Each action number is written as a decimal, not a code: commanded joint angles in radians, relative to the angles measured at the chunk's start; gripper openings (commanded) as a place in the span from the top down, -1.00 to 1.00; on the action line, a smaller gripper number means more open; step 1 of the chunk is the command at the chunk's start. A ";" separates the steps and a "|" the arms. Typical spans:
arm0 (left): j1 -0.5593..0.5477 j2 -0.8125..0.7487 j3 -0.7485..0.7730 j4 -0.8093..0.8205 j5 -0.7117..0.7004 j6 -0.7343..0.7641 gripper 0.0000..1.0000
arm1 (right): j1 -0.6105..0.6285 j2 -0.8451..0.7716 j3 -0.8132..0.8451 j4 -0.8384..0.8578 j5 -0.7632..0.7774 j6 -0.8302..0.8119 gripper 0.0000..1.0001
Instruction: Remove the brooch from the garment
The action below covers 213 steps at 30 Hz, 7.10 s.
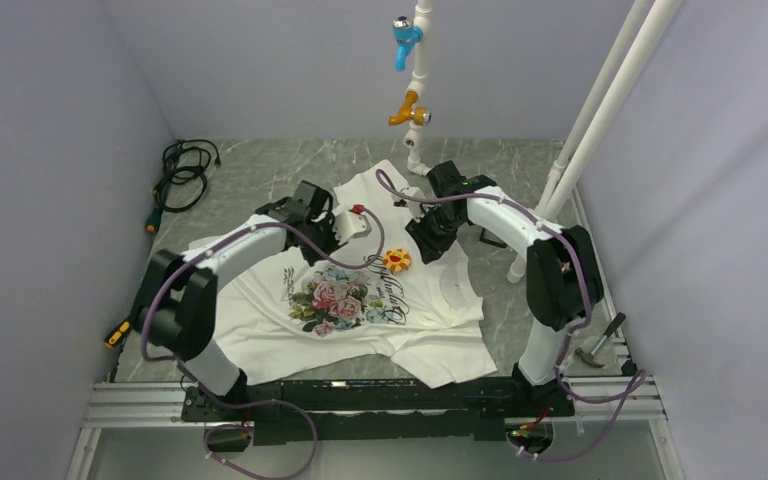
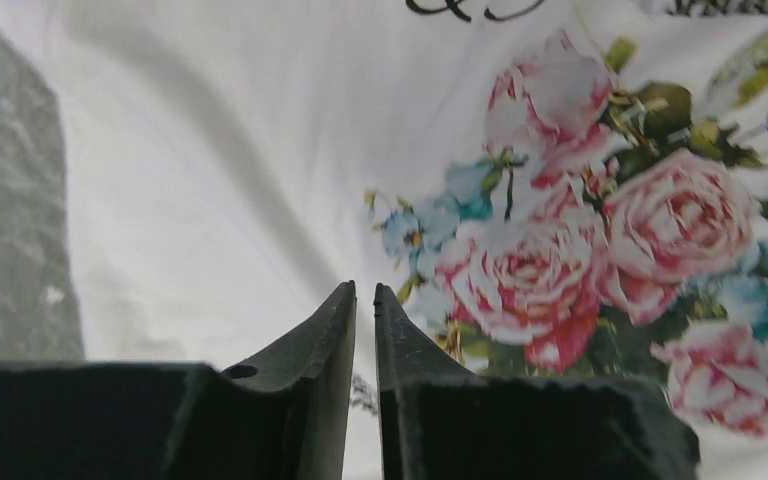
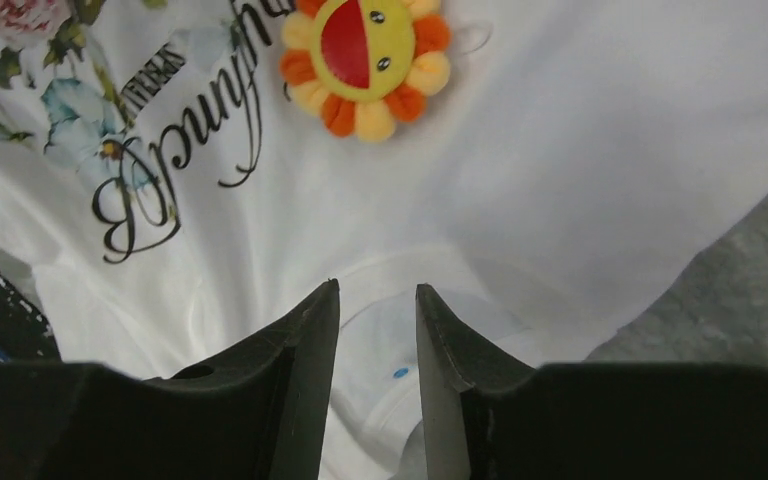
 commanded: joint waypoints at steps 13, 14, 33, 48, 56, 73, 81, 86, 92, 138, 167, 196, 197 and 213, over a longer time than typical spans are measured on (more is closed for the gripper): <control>-0.193 0.067 -0.165 0.068 -0.120 -0.002 0.69 | -0.036 0.085 -0.153 0.054 -0.024 0.022 0.31; -0.202 0.056 -0.184 0.064 -0.115 -0.006 0.69 | -0.032 0.073 -0.185 0.056 -0.029 0.025 0.30; -0.287 -0.276 -0.369 -0.058 0.102 -0.058 0.58 | 0.014 -0.264 -0.335 0.091 -0.044 -0.003 0.15; 0.157 -0.647 -0.389 0.142 0.305 -0.478 -0.77 | 0.176 -0.222 -0.317 0.498 0.131 0.007 -0.07; 0.314 -0.724 -0.421 0.137 0.306 -0.617 -0.99 | 0.252 -0.113 -0.304 0.546 0.190 -0.082 -0.06; 0.385 -0.739 -0.434 0.188 0.277 -0.615 -0.99 | 0.281 0.003 -0.215 0.545 0.260 -0.086 0.16; 0.385 -0.704 -0.426 0.244 0.339 -0.520 -0.99 | 0.252 0.003 -0.142 0.454 0.154 -0.022 0.29; 0.385 -0.676 -0.409 0.253 0.311 -0.499 -0.99 | 0.235 0.040 -0.126 0.468 0.155 0.018 0.36; 0.384 -0.678 -0.397 0.266 0.317 -0.470 -0.99 | 0.196 0.094 -0.089 0.440 0.169 0.032 0.52; -0.080 -0.184 -0.341 0.739 0.599 -0.203 -0.61 | 0.100 -0.163 -0.258 0.406 -0.472 0.065 1.00; -0.158 0.026 -0.257 0.738 0.700 -0.338 0.29 | 0.056 -0.187 -0.288 0.405 -0.531 0.000 0.95; -0.071 0.052 -0.289 0.906 0.692 -0.730 1.00 | -0.044 -0.252 -0.495 0.502 -0.515 0.114 -0.23; -0.070 0.056 -0.289 0.911 0.695 -0.737 1.00 | -0.044 -0.242 -0.496 0.520 -0.515 0.127 -0.19; -0.113 0.061 -0.286 0.940 0.729 -0.756 1.00 | -0.028 -0.178 -0.462 0.644 -0.575 0.243 1.00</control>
